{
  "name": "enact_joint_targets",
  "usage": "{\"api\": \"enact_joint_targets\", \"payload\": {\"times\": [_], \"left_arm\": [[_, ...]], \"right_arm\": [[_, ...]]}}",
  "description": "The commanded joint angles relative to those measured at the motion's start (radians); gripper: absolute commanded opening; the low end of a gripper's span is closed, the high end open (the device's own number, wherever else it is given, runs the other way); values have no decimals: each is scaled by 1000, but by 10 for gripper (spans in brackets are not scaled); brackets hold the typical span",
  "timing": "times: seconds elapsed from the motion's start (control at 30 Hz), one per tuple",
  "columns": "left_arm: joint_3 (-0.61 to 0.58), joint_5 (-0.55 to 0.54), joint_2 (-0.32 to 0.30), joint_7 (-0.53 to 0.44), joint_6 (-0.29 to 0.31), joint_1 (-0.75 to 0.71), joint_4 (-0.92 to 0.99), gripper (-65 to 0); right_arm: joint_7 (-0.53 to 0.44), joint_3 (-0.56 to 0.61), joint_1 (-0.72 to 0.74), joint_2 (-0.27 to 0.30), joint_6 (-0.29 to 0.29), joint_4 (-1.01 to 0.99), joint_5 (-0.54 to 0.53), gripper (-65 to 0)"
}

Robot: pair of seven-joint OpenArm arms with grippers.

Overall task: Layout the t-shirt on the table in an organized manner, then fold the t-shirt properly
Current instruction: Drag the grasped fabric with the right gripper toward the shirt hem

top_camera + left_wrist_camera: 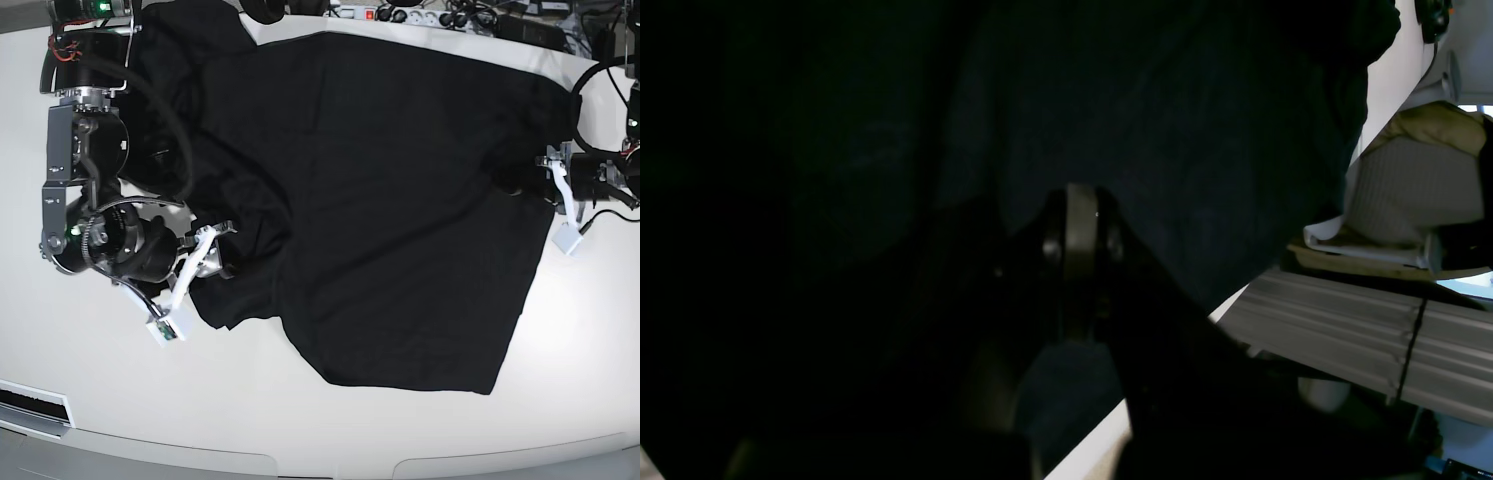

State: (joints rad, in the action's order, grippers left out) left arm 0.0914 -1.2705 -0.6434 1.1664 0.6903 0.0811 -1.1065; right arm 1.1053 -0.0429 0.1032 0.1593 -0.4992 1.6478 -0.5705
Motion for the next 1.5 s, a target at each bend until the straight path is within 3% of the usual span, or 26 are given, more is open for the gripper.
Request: {"api": "enact_joint_targets", "payload": {"times": [0.0, 0.13, 0.3, 0.43, 0.6, 0.83, 0.97, 1.03, 1.1, 1.2, 1.23, 1.37, 1.47], "left_arm": [[10, -19, -21, -15, 8, 16, -13, -650], [10, -19, -21, -14, 8, 16, -13, -650], [10, -20, -21, -15, 8, 16, -13, -650], [10, -19, -21, -14, 8, 16, -13, -650], [10, -20, -21, -15, 8, 16, -13, -650], [10, -20, -21, -14, 8, 16, -13, -650], [10, -20, -21, -14, 8, 16, -13, -650], [10, -20, -21, -15, 8, 16, -13, -650], [10, -20, -21, -15, 8, 16, -13, -650], [10, -20, -21, -15, 8, 16, -13, -650], [10, -20, -21, -15, 8, 16, -13, -650], [10, -20, -21, -15, 8, 16, -13, -650], [10, -20, -21, -14, 8, 16, -13, -650]], "right_arm": [[-20, -10, 21, 7, -16, -5, -45, -277], [-66, -10, 22, -10, -53, -101, -111, -277], [-211, -10, 53, -21, 11, -282, -107, -277], [-287, -10, 117, -22, 13, -417, -82, -277], [-301, -10, 192, -34, 86, -504, -51, -277], [-338, -11, 245, -56, 102, -597, -48, -277], [-373, -10, 248, -84, 163, -647, 41, -278], [-394, -10, 246, -95, 160, -656, 56, -284], [-412, -10, 246, -97, 129, -656, 55, -371], [-424, -10, 263, -96, 90, -656, 80, -621], [-424, -10, 273, -96, 69, -656, 100, -650], [-403, -10, 319, -95, -10, -654, 108, -650], [-340, -10, 361, -95, -25, -644, 104, -650]]}}
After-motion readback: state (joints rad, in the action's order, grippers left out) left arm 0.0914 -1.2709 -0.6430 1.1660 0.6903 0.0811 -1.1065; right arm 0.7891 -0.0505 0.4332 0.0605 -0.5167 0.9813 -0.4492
